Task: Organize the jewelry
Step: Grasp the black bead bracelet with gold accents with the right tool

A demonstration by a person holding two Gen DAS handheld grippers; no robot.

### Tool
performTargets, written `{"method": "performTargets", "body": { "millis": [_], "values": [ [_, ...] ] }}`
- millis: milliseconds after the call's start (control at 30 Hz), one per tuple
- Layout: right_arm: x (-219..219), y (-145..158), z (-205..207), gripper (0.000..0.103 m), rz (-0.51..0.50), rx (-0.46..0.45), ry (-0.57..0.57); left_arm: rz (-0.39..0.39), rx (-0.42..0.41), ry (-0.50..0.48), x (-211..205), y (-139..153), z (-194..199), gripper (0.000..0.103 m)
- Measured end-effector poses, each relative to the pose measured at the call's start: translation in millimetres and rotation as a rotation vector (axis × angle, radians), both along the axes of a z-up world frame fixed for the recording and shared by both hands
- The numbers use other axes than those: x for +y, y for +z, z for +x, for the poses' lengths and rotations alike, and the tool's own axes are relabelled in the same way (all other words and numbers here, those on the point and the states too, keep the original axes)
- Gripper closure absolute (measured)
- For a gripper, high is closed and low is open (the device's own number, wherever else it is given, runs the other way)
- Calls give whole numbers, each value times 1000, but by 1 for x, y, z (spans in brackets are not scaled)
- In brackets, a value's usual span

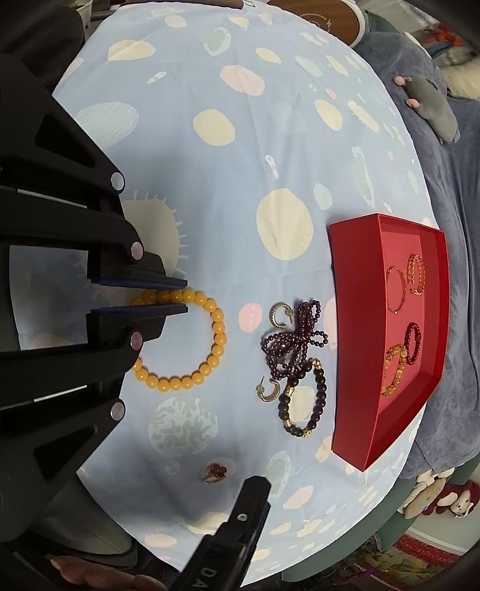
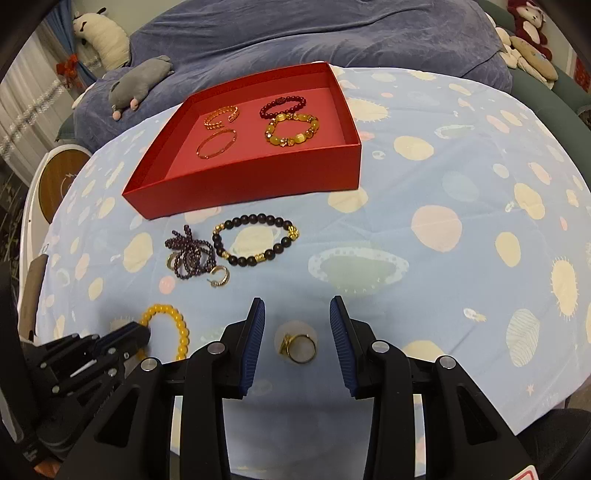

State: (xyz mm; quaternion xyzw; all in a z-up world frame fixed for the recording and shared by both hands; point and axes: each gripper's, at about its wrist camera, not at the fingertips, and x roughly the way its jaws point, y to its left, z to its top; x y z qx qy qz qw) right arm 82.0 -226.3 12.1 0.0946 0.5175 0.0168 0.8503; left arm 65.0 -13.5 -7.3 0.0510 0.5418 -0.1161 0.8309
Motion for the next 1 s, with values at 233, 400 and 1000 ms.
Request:
{"method": "performTargets", "body": {
  "millis": [233,400,1000],
  "values": [
    [4,-8,38,67,9,9,-23,2,-7,-14,-2,0,5,95],
    [14,-17,56,67,-5,31,-6,-3,-10,-18,-2,-1,9,95],
    [-5,-21,36,95,-17,51,-11,-32,3,0,2,2,14,95]
  ]
}}
